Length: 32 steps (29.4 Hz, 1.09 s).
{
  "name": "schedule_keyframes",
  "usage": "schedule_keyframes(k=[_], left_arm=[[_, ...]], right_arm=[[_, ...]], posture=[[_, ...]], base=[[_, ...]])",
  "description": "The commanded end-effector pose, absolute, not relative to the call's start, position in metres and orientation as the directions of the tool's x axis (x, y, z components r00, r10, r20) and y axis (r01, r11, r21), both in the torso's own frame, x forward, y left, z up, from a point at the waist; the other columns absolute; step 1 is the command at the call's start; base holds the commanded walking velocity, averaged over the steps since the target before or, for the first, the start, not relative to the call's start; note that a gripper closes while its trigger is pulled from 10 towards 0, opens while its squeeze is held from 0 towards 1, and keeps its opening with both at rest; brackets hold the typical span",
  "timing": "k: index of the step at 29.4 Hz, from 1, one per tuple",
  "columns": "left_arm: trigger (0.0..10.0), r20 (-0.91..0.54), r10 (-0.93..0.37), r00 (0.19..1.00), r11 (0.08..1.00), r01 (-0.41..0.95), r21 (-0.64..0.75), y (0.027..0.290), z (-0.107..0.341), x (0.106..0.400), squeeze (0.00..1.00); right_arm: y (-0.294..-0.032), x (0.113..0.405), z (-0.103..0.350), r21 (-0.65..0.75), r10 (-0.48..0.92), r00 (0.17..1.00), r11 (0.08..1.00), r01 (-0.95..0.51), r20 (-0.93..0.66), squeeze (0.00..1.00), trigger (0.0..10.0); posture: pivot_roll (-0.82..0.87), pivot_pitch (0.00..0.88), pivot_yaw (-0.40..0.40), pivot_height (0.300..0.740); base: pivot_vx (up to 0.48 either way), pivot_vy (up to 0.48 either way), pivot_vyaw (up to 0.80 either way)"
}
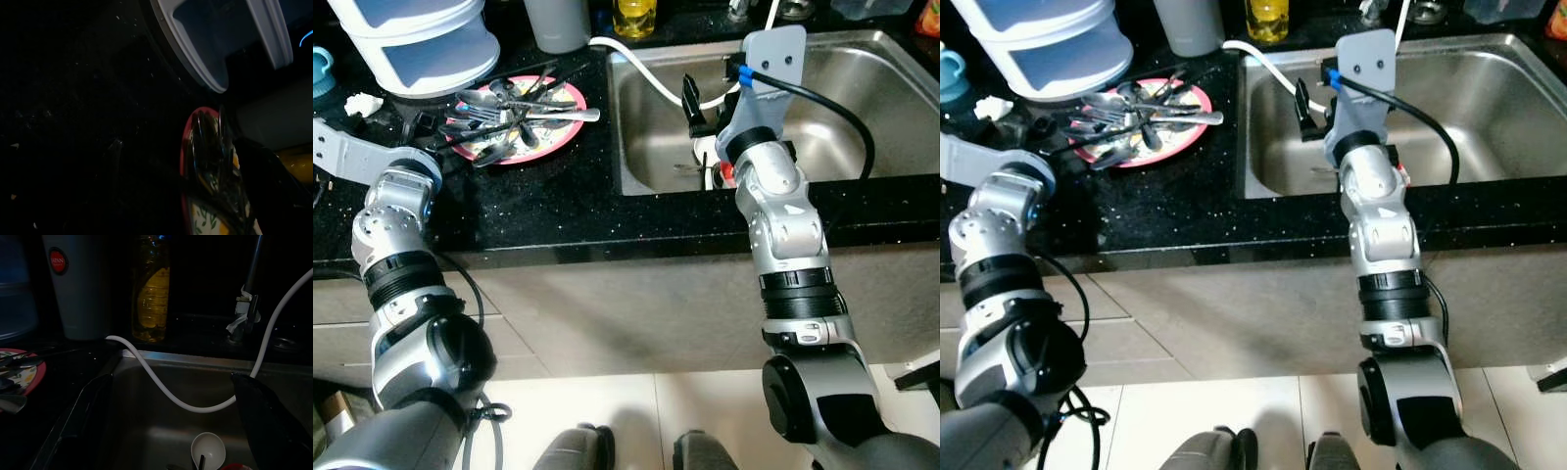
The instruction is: Kitchen organization
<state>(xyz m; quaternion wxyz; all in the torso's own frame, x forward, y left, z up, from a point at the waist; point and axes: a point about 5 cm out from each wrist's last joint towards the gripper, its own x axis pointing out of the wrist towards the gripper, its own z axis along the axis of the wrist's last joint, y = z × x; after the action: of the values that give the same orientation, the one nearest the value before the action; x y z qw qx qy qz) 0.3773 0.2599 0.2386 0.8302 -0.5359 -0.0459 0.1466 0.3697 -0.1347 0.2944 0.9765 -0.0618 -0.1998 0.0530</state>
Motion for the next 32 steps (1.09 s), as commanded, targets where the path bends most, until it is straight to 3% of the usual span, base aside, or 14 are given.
schedule_keyframes(k=[1, 2, 3, 4, 5, 6, 8, 9, 20, 23, 24, 25, 26, 32], left_arm=[[10.0, -0.149, 0.271, 0.951, 0.343, -0.240, -0.908, 0.256, 0.222, 0.379, 0.00], [9.0, -0.149, 0.266, 0.952, 0.334, -0.236, -0.912, 0.256, 0.222, 0.381, 0.00], [6.4, -0.149, 0.264, 0.953, 0.330, -0.235, -0.914, 0.257, 0.222, 0.382, 0.00], [6.4, -0.149, 0.264, 0.953, 0.330, -0.235, -0.914, 0.257, 0.222, 0.382, 0.00], [4.9, -0.147, 0.262, 0.954, 0.326, -0.231, -0.917, 0.257, 0.223, 0.383, 0.00], [2.6, -0.145, 0.259, 0.955, 0.322, -0.226, -0.919, 0.258, 0.223, 0.385, 0.00], [2.6, -0.145, 0.259, 0.955, 0.322, -0.226, -0.919, 0.258, 0.223, 0.385, 0.00], [0.0, -0.143, 0.254, 0.957, 0.319, -0.223, -0.921, 0.258, 0.223, 0.386, 0.00], [0.0, -0.085, 0.280, 0.956, 0.364, -0.188, -0.912, 0.262, 0.232, 0.389, 0.00], [0.0, 0.035, 0.291, 0.956, 0.425, -0.096, -0.900, 0.261, 0.248, 0.388, 0.00], [2.3, 0.086, 0.285, 0.955, 0.460, -0.058, -0.886, 0.259, 0.256, 0.388, 0.00], [2.3, 0.086, 0.285, 0.955, 0.460, -0.058, -0.886, 0.259, 0.256, 0.388, 0.00], [10.0, 0.130, 0.281, 0.951, 0.493, -0.027, -0.870, 0.258, 0.262, 0.388, 0.00], [10.0, 0.295, 0.255, 0.921, 0.727, 0.018, -0.686, 0.248, 0.301, 0.385, 0.00]], right_arm=[[-0.128, 0.368, 0.295, -0.153, 0.156, 0.910, 0.983, -0.104, 0.385, 0.00, 10.0], [-0.128, 0.368, 0.296, -0.153, 0.158, 0.909, 0.982, -0.106, 0.385, 0.00, 10.0], [-0.128, 0.368, 0.296, -0.154, 0.159, 0.909, 0.982, -0.107, 0.385, 0.00, 10.0], [-0.128, 0.368, 0.296, -0.154, 0.159, 0.909, 0.982, -0.107, 0.385, 0.00, 10.0], [-0.127, 0.368, 0.296, -0.154, 0.160, 0.909, 0.982, -0.108, 0.385, 0.00, 10.0], [-0.127, 0.368, 0.296, -0.154, 0.161, 0.909, 0.982, -0.108, 0.385, 0.00, 10.0], [-0.127, 0.368, 0.296, -0.154, 0.161, 0.909, 0.982, -0.108, 0.385, 0.00, 10.0], [-0.127, 0.368, 0.296, -0.154, 0.161, 0.909, 0.982, -0.108, 0.386, 0.00, 10.0], [-0.128, 0.368, 0.297, -0.148, 0.153, 0.908, 0.984, -0.102, 0.390, 0.00, 10.0], [-0.129, 0.368, 0.296, -0.147, 0.152, 0.909, 0.984, -0.101, 0.389, 0.00, 10.0], [-0.128, 0.368, 0.296, -0.147, 0.152, 0.909, 0.984, -0.102, 0.389, 0.00, 10.0], [-0.128, 0.368, 0.296, -0.147, 0.152, 0.909, 0.984, -0.102, 0.389, 0.00, 10.0], [-0.128, 0.369, 0.296, -0.146, 0.152, 0.908, 0.984, -0.102, 0.389, 0.00, 10.0], [-0.127, 0.369, 0.297, -0.144, 0.153, 0.907, 0.984, -0.104, 0.393, 0.00, 10.0]], posture=[[0.03, 0.138, 0.090, 0.740], [0.03, 0.138, 0.090, 0.740], [0.03, 0.138, 0.090, 0.740], [0.03, 0.138, 0.090, 0.740], [0.02, 0.136, 0.092, 0.740], [0.02, 0.135, 0.092, 0.740], [0.02, 0.135, 0.092, 0.740], [0.02, 0.134, 0.093, 0.740], [0.02, 0.134, 0.099, 0.740], [0.02, 0.133, 0.098, 0.740], [0.02, 0.132, 0.097, 0.740], [0.02, 0.132, 0.097, 0.740], [0.02, 0.132, 0.097, 0.740], [0.03, 0.129, 0.097, 0.740]], base=[[0.000, 0.000, 0.00], [0.000, 0.000, 0.00], [0.000, 0.000, 0.00], [0.000, 0.000, 0.00], [0.000, 0.000, 0.00], [0.000, 0.000, 0.00], [0.000, 0.000, 0.00], [0.000, 0.000, 0.00], [0.000, 0.000, 0.00], [0.000, 0.000, 0.00], [0.000, 0.000, 0.00], [0.000, 0.000, 0.00], [0.000, 0.000, 0.00], [0.000, 0.000, 0.00]])
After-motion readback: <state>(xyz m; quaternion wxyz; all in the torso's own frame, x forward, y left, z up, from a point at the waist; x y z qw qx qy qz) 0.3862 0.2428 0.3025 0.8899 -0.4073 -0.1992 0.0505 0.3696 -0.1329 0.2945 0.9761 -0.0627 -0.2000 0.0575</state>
